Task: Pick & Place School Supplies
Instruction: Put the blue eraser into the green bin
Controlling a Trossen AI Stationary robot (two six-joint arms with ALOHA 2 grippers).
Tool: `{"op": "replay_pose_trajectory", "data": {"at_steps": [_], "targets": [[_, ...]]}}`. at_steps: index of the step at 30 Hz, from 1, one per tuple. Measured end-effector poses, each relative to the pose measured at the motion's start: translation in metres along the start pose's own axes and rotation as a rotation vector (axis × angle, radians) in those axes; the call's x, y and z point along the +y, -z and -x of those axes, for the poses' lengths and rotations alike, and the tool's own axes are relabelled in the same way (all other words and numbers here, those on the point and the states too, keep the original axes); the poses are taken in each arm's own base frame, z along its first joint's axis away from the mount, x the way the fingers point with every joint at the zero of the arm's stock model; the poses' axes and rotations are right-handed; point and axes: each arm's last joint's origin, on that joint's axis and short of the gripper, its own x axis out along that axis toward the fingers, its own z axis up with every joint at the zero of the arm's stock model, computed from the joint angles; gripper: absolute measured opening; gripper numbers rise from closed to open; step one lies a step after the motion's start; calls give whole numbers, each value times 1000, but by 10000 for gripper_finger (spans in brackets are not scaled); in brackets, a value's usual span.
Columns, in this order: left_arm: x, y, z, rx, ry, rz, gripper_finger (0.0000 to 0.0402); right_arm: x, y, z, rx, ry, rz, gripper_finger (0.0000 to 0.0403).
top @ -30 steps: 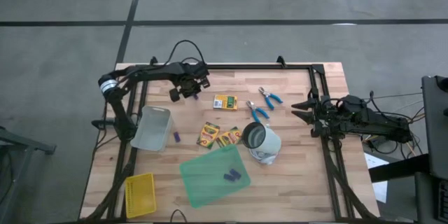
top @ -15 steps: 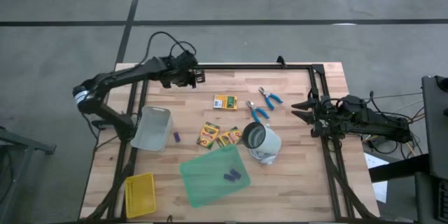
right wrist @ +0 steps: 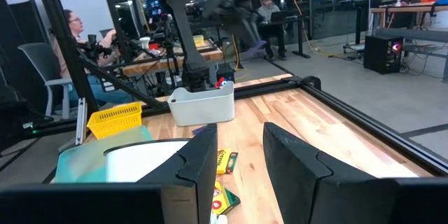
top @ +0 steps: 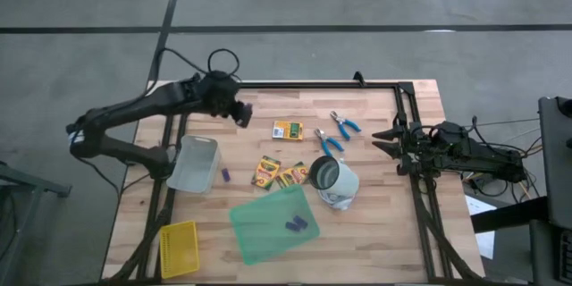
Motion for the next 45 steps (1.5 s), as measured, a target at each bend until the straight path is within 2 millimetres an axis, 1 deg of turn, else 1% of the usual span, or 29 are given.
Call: {"op": "replay_pose_trajectory", "data": {"at_steps": [4,10,17,20,24,27,34,39,45], "targets": [[-20,12,10,16,92,-146,71,0,0,0,0,0,0,114],[-56,38,17,68,222,-294,71,0,0,0,0,0,0,114],[-95,71,17,92,296,-427,71,0,0,0,0,0,0,114],[-109,84,13,114,318,-453,71,0,0,0,0,0,0,114],[-124,101,2,166,322,-484,71,0,0,0,0,0,0,114],[-132,113,-11,212,302,-490,71,0,0,0,0,0,0,114],[-149,132,-44,265,277,-398,71,0,0,0,0,0,0,114],[-157,148,-63,328,266,-386,71,0,0,0,0,0,0,114],[-163,164,-80,364,237,-342,71,0,0,0,0,0,0,114]]}}
